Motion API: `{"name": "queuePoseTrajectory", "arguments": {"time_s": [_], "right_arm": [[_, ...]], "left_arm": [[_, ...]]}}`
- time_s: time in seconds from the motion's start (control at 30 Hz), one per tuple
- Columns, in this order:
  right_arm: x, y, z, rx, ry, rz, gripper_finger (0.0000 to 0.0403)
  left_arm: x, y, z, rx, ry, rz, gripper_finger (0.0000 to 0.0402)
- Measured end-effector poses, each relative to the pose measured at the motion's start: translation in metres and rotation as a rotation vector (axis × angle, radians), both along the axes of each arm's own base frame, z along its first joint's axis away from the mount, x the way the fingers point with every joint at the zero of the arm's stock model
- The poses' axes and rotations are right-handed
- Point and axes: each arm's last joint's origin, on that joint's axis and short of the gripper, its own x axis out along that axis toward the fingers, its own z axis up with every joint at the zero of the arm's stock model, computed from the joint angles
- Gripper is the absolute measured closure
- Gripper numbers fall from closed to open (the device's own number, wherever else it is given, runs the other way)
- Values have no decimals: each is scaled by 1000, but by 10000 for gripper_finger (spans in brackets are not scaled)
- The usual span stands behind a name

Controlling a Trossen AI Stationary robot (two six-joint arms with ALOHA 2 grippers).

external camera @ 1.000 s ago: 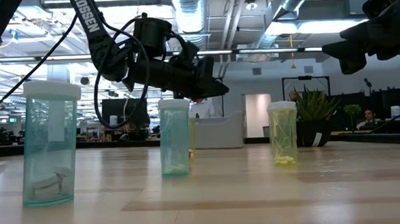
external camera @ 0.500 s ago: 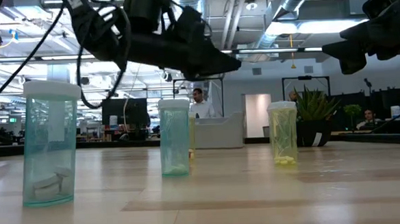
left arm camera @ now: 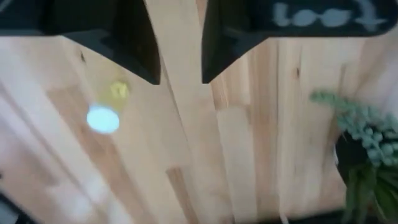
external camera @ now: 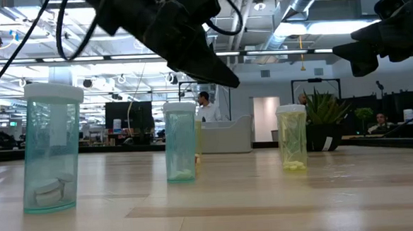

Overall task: Pick and place pill bottles into a basket
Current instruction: Put the top yellow pill bottle into the gray bin

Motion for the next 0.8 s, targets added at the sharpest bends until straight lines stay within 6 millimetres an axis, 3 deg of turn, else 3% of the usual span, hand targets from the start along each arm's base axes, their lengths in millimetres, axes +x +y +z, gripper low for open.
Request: {"name": "queuePoseTrajectory", "arguments": {"time_s": [0.2, 0.37, 0.5, 0.8], "right_arm": [[0, 0, 0, 0, 0, 0, 172], [0, 0, 0, 0, 0, 0, 172], [0, 0, 0, 0, 0, 0, 172], [0, 0, 0, 0, 0, 0, 172]], "left_arm": [[1, -2, 15, 2, 184, 26, 225], [-10, -1, 13, -54, 382, 93, 182], [-17, -3, 9, -102, 471, 160, 167], [-18, -13, 9, -124, 476, 140, 163]]}}
